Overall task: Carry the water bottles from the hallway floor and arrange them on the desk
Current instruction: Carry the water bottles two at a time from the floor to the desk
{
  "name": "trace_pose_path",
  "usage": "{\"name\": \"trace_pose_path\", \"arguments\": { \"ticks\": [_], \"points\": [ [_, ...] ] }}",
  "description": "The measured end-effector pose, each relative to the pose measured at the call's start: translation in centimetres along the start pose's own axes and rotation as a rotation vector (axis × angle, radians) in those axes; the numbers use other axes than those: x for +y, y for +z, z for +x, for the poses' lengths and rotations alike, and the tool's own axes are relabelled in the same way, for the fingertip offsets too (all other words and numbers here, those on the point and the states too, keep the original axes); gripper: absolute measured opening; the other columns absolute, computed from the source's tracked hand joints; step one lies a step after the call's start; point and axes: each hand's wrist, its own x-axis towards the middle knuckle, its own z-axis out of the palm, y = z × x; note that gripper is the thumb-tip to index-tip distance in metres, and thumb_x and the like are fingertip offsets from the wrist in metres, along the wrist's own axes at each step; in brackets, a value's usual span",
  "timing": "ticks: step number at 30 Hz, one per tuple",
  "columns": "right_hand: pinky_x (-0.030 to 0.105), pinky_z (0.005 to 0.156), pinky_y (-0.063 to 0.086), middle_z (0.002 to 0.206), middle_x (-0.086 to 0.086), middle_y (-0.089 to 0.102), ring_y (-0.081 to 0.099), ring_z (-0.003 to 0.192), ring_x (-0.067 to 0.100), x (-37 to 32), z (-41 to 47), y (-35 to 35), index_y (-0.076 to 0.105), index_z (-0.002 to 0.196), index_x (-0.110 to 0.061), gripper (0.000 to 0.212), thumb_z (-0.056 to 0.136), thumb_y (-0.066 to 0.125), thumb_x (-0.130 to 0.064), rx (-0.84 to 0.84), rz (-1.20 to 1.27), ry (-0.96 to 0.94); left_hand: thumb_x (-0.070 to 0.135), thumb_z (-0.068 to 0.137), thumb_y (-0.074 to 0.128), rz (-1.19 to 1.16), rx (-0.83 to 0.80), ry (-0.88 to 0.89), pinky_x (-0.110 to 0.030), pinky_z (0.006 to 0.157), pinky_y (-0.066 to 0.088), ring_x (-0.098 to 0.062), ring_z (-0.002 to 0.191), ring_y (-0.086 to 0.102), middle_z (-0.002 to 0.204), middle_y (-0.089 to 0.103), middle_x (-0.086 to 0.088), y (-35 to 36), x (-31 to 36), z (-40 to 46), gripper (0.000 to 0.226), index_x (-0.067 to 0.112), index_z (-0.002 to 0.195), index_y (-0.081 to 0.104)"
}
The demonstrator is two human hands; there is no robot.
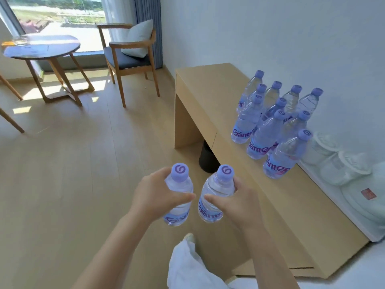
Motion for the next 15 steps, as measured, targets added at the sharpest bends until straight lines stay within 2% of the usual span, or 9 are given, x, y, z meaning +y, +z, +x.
{"name": "trace_pose_path", "arguments": {
  "ticks": [4, 8, 11, 15],
  "points": [
    [0.024, 0.068, 0.050, 0.079, -0.010, 0.065, 0.061, 0.076, 0.004, -1.0, 7.4, 0.0, 0.059, 0.084, -0.032, 0.031, 0.061, 0.080, -0.032, 0.017, -0.019, 0.039, 0.054, 0.040, 0.074, -0.003, -0.017, 0.023, -0.021, 0.063, 0.050, 0.006, 0.070, 0.061, 0.074, 0.064, 0.027, 0.2, 2.4, 8.4, 0.045, 0.046, 0.083, 0.061],
    [0.029, 0.073, 0.051, 0.084, -0.011, 0.065, 0.060, 0.080, 0.005, -2.5, 15.4, -0.8, 0.059, 0.093, -0.029, 0.038, 0.060, 0.077, -0.034, 0.053, -0.043, 0.046, 0.049, 0.043, 0.075, -0.029, -0.017, 0.070, -0.020, 0.061, 0.046, 0.006, 0.066, 0.061, 0.072, 0.064, 0.026, 0.4, 5.6, 16.9, 0.039, 0.044, 0.078, 0.060],
    [0.031, 0.070, 0.050, 0.080, -0.009, 0.064, 0.059, 0.076, 0.005, -3.4, 20.3, -0.9, 0.056, 0.089, -0.027, 0.036, 0.060, 0.075, -0.035, 0.142, -0.018, 0.062, 0.048, 0.043, 0.075, -0.040, -0.027, 0.115, -0.020, 0.059, 0.048, 0.006, 0.067, 0.061, 0.072, 0.064, 0.025, 0.9, 7.4, 22.1, 0.040, 0.043, 0.079, 0.061],
    [0.027, 0.065, 0.049, 0.078, -0.012, 0.062, 0.057, 0.073, 0.000, -4.1, 25.2, -0.7, 0.054, 0.083, -0.032, 0.036, 0.055, 0.072, -0.045, 0.248, 0.030, 0.130, 0.043, 0.046, 0.075, -0.013, -0.083, 0.132, -0.028, 0.058, 0.050, -0.003, 0.062, 0.058, 0.067, 0.063, 0.015, 1.6, 9.5, 28.5, 0.031, 0.034, 0.072, 0.061]
  ]
}}
